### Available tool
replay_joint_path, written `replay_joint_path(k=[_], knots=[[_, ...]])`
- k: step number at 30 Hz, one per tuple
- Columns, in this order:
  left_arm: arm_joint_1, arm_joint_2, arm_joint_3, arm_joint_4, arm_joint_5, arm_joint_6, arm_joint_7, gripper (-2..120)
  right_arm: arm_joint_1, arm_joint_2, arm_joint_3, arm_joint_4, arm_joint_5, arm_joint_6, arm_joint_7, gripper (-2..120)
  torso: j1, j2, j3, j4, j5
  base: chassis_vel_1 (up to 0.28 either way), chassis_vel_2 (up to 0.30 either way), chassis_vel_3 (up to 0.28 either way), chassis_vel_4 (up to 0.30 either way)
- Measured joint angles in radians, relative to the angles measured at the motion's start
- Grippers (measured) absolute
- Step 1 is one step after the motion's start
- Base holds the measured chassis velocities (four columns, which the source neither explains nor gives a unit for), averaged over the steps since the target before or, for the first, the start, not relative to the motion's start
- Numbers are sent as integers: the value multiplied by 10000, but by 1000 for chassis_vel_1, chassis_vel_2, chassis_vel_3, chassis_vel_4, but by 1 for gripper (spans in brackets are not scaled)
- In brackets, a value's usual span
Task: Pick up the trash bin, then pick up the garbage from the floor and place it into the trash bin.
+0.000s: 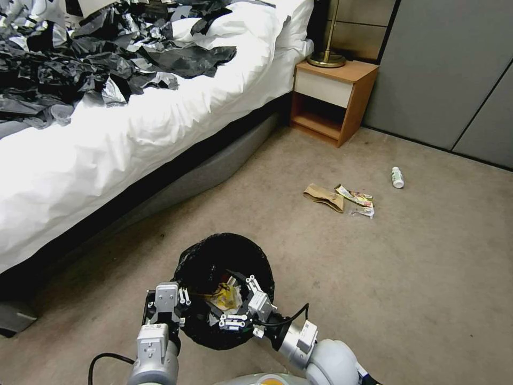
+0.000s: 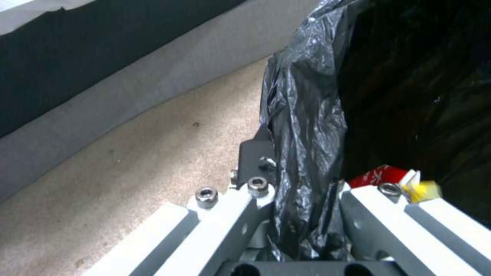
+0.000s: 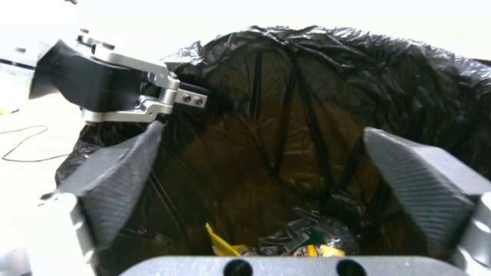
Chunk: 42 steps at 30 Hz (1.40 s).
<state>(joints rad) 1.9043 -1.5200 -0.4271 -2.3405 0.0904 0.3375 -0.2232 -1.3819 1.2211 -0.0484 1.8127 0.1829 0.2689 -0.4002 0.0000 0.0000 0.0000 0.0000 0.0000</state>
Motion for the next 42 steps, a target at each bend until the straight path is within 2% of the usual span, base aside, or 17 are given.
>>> replay_joint_path(k=[6,8,9,10,13,14,17,18,20,24,27,31,42], knots=[[3,26,-53,2,-4,5,13,1,-197,-57,544,696,-134,428,72,100,0,0,0,0,1,0,0,0,0],[-5,55,-128,49,-4,4,66,1,-341,-85,842,1209,-266,621,497,100,0,0,0,0,2,0,0,0,0],[-30,87,-224,127,-13,2,99,1,-513,-175,1079,1753,-460,632,1080,100,0,1,0,1,1,0,0,0,0],[-30,87,-224,127,-13,2,99,1,-513,-175,1079,1753,-460,632,1080,100,0,1,0,1,1,0,0,0,0],[-89,134,-362,219,-158,-9,102,1,-1328,-201,2040,3212,-1096,556,2695,100,0,0,0,2,1,0,0,0,0],[-89,134,-362,219,-158,-9,102,1,-1328,-201,2040,3212,-1096,556,2695,100,0,0,0,2,1,0,0,0,0],[-155,122,-410,210,-262,2,109,1,-2675,36,2846,4036,-1718,358,4200,100,0,0,0,0,1,0,0,0,0],[-155,122,-410,210,-262,2,109,1,-2675,36,2846,4036,-1718,358,4200,100,0,0,0,0,1,0,0,0,0],[-202,135,-456,211,-314,-12,134,1,-3723,259,3174,4215,-1945,473,4918,100,0,1,0,-3,-2,0,0,0,0],[-231,131,-457,224,-343,-119,229,1,-4207,598,3423,4085,-2127,877,5138,100,0,0,0,-1,-1,0,0,0,0],[-259,119,-456,322,-293,-413,510,1,-4700,1129,3567,3721,-2171,1403,5273,100,-1,1,0,0,0,0,0,0,0],[-279,150,-498,405,-219,-613,651,1,-4802,1426,3541,3451,-2084,1581,5456,100,0,1,0,0,0,0,0,0,0],[-304,143,-424,391,-239,-549,795,1,-4365,1450,3986,3379,-1975,1329,5808,100,0,0,1,1,0,0,0,0,0]])
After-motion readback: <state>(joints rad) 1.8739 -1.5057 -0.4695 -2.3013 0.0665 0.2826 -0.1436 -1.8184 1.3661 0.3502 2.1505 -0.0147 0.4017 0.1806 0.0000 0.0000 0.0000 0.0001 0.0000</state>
